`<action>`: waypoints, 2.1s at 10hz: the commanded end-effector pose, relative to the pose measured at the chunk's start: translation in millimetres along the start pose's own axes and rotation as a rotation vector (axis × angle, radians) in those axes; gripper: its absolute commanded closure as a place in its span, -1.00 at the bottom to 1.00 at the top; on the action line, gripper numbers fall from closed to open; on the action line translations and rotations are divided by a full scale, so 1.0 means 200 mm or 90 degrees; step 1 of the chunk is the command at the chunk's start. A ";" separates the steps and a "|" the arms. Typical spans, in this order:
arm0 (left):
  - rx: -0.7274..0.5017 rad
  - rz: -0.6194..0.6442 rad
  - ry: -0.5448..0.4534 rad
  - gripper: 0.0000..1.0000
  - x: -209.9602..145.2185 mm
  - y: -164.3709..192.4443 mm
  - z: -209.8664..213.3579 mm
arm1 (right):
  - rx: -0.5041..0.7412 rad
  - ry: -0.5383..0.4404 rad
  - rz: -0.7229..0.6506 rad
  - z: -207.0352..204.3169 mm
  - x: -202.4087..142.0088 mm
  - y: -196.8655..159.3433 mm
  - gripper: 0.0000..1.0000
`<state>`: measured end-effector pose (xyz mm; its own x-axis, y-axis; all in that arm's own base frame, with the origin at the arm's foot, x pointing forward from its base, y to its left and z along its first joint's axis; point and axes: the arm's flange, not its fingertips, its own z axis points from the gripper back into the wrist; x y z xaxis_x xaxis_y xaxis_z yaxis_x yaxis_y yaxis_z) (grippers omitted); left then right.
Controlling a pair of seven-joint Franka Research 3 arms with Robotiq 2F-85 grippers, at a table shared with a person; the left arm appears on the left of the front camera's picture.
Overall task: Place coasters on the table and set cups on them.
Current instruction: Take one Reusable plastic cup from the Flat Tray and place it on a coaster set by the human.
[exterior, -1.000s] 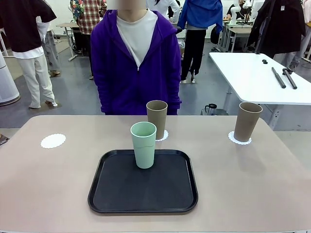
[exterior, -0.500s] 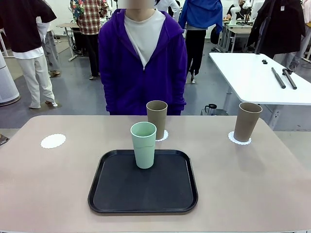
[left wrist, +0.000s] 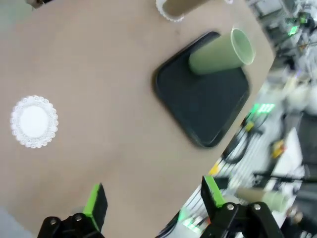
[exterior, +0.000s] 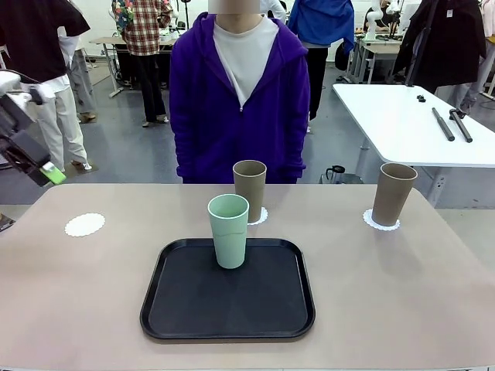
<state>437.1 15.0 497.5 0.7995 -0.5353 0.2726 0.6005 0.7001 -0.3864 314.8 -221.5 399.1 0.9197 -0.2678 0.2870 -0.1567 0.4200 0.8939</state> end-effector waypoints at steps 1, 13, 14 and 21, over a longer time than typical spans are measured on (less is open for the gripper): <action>0.082 -0.083 0.047 -1.00 0.05 -0.12 -0.15 | 0.001 -0.002 0.002 0.00 0.00 0.00 -1.00; 0.164 -0.257 0.117 -1.00 0.34 -0.37 -0.54 | 0.001 -0.002 0.002 0.00 0.00 0.00 -1.00; 0.164 -0.257 0.117 -1.00 0.34 -0.37 -0.54 | 0.001 -0.002 0.002 0.00 0.00 0.00 -1.00; -0.147 -0.513 -0.414 -1.00 0.37 -0.24 -0.70 | 0.001 -0.002 0.002 0.00 0.00 0.00 -1.00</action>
<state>459.6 -149.6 456.7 0.1368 -0.5542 0.8211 0.9659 0.2585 0.0136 314.9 -221.6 399.1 0.9198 -0.2676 0.2870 -0.1566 0.4204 0.8937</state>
